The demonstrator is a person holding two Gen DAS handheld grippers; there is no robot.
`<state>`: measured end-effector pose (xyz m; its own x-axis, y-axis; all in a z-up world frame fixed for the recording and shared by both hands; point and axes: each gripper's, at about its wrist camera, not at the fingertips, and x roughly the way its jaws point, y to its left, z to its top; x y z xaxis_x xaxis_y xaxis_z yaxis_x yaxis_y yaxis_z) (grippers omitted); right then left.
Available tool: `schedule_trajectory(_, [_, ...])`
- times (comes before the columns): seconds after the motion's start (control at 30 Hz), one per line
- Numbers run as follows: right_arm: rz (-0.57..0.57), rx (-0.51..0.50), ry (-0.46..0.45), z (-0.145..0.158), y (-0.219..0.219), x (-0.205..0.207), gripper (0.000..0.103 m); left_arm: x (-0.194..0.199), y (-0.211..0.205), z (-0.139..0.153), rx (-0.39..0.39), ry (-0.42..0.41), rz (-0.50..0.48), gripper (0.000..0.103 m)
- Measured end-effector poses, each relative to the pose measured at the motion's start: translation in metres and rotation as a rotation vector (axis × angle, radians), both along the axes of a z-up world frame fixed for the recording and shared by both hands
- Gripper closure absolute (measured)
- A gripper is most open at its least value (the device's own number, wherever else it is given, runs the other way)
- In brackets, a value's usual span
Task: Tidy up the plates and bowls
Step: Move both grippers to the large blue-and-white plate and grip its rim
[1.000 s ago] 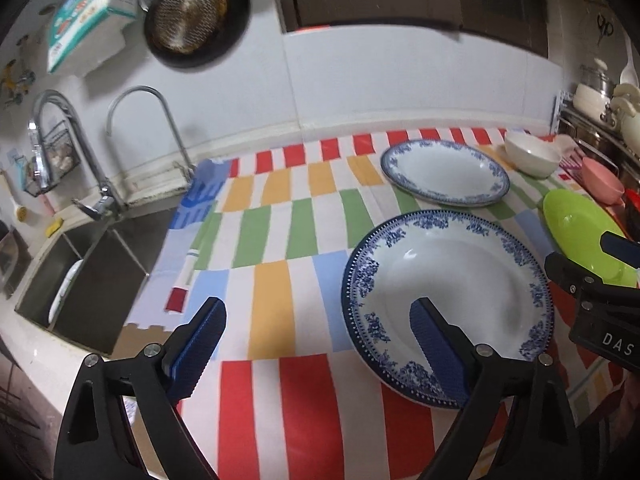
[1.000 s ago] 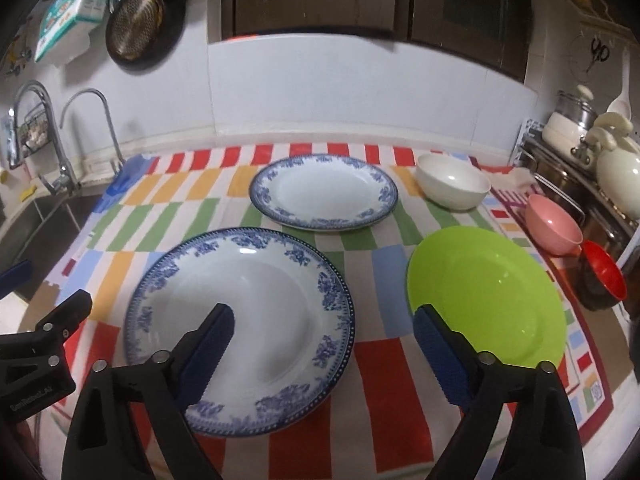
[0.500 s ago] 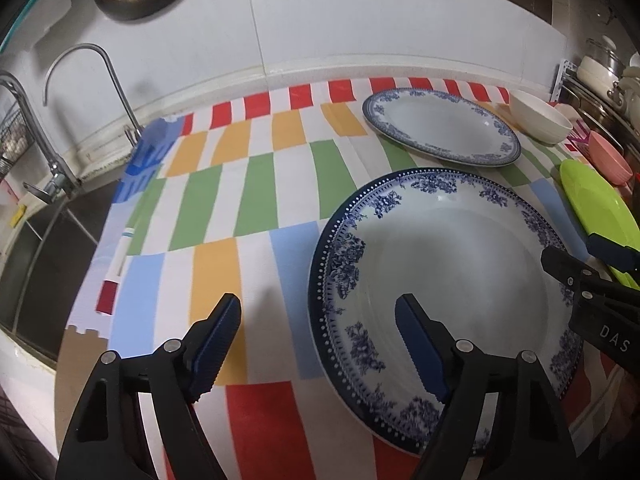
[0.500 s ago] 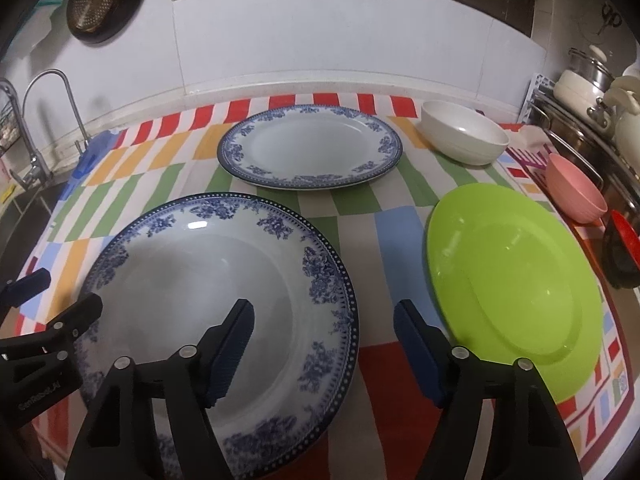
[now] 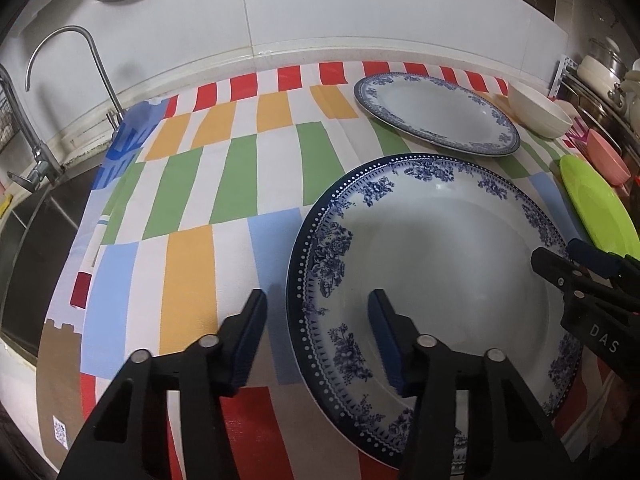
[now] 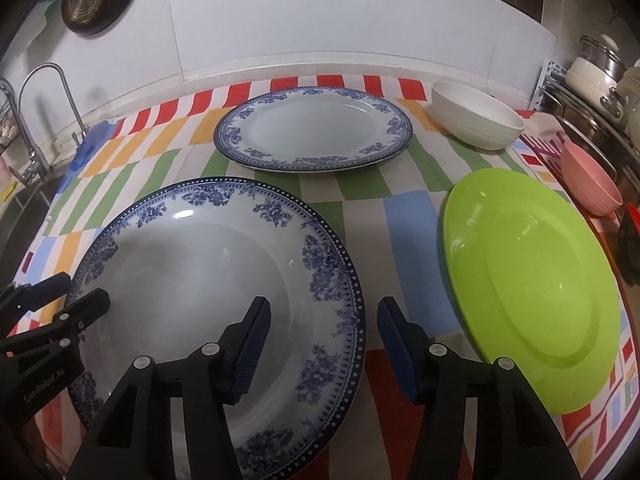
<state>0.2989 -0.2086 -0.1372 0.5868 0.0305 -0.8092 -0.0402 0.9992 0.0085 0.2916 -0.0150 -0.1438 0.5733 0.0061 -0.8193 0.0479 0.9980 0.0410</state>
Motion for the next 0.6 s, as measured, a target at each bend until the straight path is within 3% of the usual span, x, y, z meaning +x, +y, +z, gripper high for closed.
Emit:
schedule_trajectory(0.1, [0.004,0.004,0.009,-0.002,0.0002,0.0015,0.054,0.0011,-0.0004,-0.0002,-0.014,0.005,-0.006,0.064])
schedule_trajectory(0.3, [0.001,-0.011,0.017,-0.0035,-0.0008,0.003,0.066,0.0014,-0.0023,0.0,-0.008,0.004,0.002,0.065])
schedule_trajectory(0.6, [0.005,-0.021,0.014,0.002,0.0014,0.0003,0.067,-0.0006,0.0027,0.0048,-0.013,0.0,0.019,0.067])
